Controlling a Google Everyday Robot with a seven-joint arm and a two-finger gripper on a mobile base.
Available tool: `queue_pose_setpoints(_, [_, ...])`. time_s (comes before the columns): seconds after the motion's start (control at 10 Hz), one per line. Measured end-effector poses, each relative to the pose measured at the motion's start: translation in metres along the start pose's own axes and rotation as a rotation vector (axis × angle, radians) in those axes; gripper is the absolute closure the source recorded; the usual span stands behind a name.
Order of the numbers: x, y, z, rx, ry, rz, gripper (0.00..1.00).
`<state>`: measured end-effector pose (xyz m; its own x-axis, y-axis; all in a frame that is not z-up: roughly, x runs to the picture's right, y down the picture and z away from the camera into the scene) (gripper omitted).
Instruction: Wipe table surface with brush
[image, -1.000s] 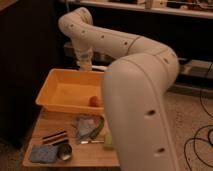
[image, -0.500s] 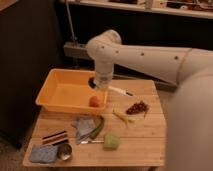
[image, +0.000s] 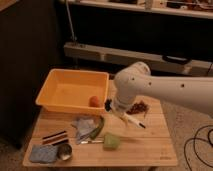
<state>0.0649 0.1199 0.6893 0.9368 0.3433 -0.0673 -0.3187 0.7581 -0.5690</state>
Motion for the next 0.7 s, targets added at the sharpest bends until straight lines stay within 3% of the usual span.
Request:
queue_pose_setpoints(0.1, [0.009,0.008,0.014,-0.005,-0.031,0.051,1.00])
queue_pose_setpoints(0.3, [0.013,0.007,0.032,-0.024,-0.037,0.092,1.00])
queue_pose_setpoints(0.5, [0.038,0.004,0.044,-0.058,0.014,0.140,1.00])
queue_pose_setpoints(0.7, [0.046,0.005,0.051,-0.082,0.041,0.171,1.00])
